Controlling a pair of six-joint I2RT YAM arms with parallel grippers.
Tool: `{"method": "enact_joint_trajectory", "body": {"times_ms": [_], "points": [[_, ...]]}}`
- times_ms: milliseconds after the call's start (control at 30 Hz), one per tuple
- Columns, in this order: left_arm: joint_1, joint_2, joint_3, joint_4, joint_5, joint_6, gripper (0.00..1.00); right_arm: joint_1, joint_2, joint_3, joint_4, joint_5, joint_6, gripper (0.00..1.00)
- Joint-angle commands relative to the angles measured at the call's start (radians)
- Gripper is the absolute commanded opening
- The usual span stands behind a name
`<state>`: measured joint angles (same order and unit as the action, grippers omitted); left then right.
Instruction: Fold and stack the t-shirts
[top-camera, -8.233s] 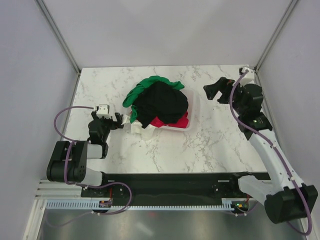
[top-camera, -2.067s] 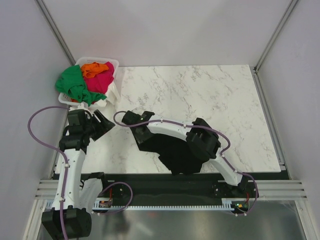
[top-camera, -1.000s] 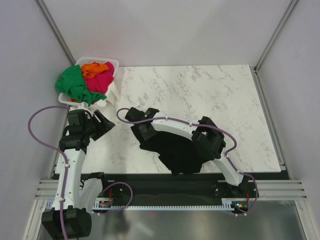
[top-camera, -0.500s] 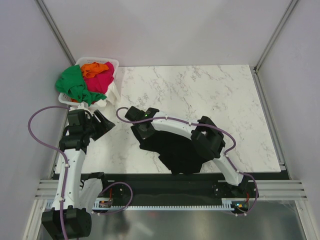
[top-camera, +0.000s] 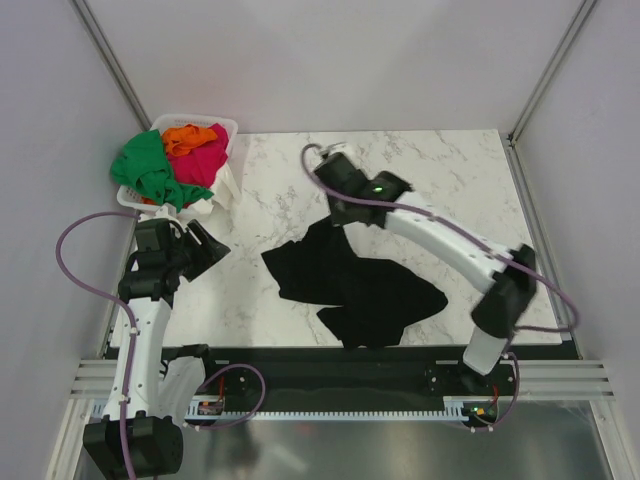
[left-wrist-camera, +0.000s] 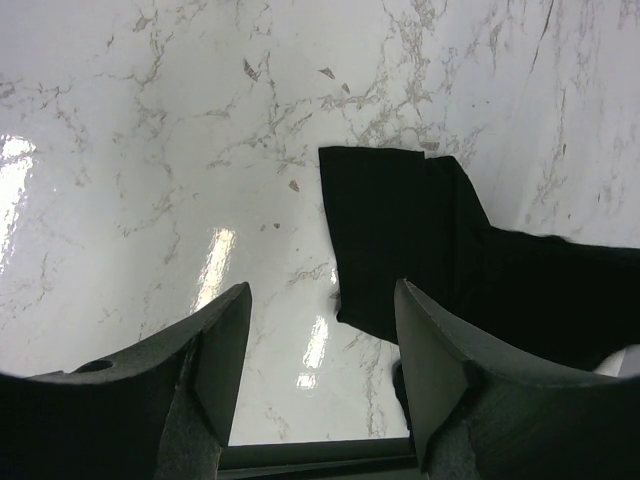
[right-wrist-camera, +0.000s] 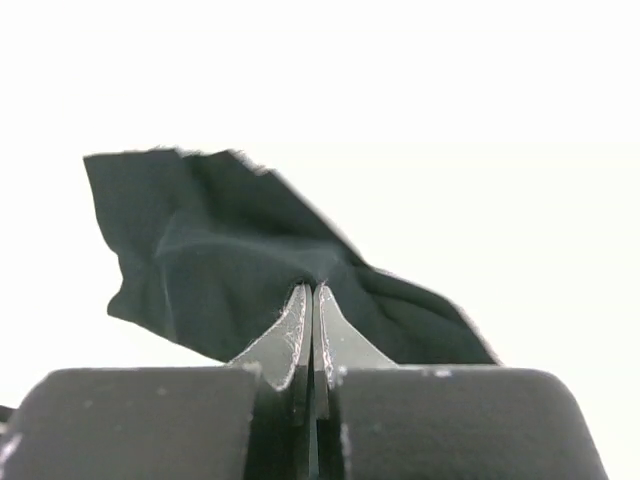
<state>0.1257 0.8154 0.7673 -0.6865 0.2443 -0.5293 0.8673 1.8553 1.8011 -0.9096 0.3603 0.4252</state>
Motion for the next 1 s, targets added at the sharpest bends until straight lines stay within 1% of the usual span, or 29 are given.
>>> {"method": "enact_joint_trajectory", "body": {"times_ms": [0,33,67,233,300,367,400,433,500,533,600,633,833,900,967], "points": [[-0.004,-0.013,0.006,0.015,0.006,0.037,0.66,-0.079,-0.319,-0.115,-0.035,0.118,-0.005,0.00],[-0.005,-0.012,0.004,0.013,0.006,0.037,0.66,-0.102,-0.367,-0.147,-0.037,0.126,-0.005,0.00],[-0.003,-0.009,0.007,0.015,0.007,0.037,0.66,-0.112,-0.454,-0.205,-0.040,0.144,-0.005,0.00],[-0.005,0.048,0.004,0.033,0.032,0.025,0.66,-0.131,-0.654,-0.338,-0.067,0.200,0.023,0.00],[-0.015,0.085,-0.003,0.064,0.046,0.003,0.66,-0.134,-0.683,-0.396,-0.069,0.213,0.032,0.00],[-0.060,0.120,-0.010,0.114,0.041,-0.014,0.66,-0.139,-0.712,-0.439,-0.080,0.232,0.055,0.00],[-0.083,0.139,-0.002,0.125,0.014,-0.029,0.66,-0.140,-0.719,-0.451,-0.083,0.241,0.061,0.00],[-0.148,0.192,0.004,0.134,-0.003,-0.035,0.66,-0.146,-0.726,-0.463,-0.086,0.247,0.069,0.00],[-0.207,0.249,0.039,0.157,-0.055,-0.040,0.66,-0.154,-0.751,-0.497,-0.087,0.265,0.086,0.00],[-0.262,0.316,0.055,0.162,-0.072,-0.040,0.66,-0.162,-0.758,-0.508,-0.087,0.273,0.092,0.00],[-0.305,0.384,0.096,0.176,-0.114,-0.035,0.65,-0.175,-0.789,-0.537,-0.089,0.290,0.101,0.00],[-0.331,0.443,0.108,0.183,-0.123,-0.034,0.65,-0.192,-0.806,-0.546,-0.092,0.304,0.103,0.00],[-0.365,0.646,0.184,0.238,-0.168,-0.024,0.63,-0.249,-0.828,-0.585,-0.092,0.293,0.069,0.00],[-0.373,0.724,0.217,0.234,-0.203,-0.012,0.62,-0.257,-0.826,-0.600,-0.091,0.289,0.066,0.00],[-0.379,0.764,0.231,0.231,-0.221,-0.009,0.62,-0.263,-0.828,-0.609,-0.083,0.281,0.058,0.00]]}}
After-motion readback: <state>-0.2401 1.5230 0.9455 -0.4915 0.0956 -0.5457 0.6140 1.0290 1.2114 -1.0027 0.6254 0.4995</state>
